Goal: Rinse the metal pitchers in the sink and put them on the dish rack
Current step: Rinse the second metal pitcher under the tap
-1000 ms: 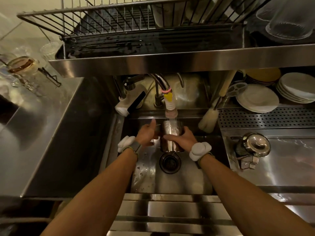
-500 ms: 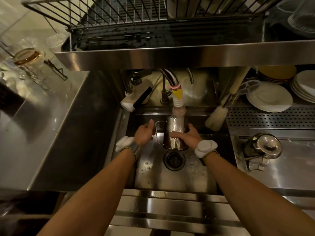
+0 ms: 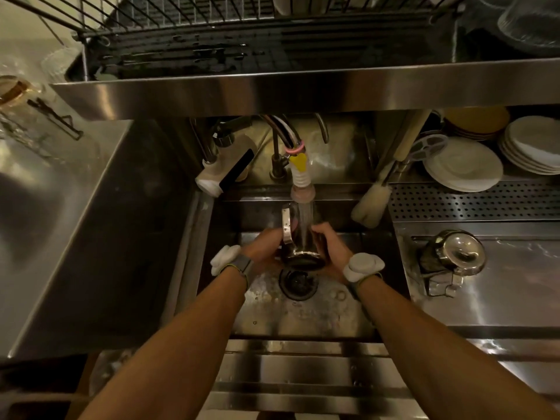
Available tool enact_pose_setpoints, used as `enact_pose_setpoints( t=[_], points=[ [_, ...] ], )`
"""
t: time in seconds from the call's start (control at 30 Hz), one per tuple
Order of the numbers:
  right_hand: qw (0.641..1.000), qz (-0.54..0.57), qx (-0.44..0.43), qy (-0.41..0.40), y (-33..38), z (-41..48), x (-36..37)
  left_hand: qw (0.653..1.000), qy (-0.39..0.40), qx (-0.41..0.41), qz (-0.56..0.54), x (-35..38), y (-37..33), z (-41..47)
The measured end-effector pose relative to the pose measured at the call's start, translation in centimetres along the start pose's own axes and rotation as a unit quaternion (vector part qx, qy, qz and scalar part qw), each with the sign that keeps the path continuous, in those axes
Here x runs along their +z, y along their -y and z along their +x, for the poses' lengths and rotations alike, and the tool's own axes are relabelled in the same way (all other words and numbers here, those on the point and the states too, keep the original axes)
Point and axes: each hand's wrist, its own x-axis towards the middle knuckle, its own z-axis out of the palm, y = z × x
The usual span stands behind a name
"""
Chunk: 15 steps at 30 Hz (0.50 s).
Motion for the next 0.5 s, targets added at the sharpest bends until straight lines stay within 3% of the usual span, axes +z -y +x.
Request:
enact_pose_setpoints(
  t=[0.1, 0.2, 0.5],
  points=[
    [0.998, -0.052, 0.011, -0.039, 0.2, 0.0, 0.4, 0.998, -0.015, 0.047, -0.033, 0.1, 0.5, 1.0],
    [0.995, -0.081, -0.024, -0.059, 0.5, 0.2, 0.3, 0.997, -0.010, 0.070, 0.027, 0.4, -0.1, 0.5],
    [0.991, -0.105, -0.025, -0.073, 1.5, -0.4, 0.2, 0.999, -0.026, 0.043, 0.018, -0.1, -0.6, 0.5]
  ],
)
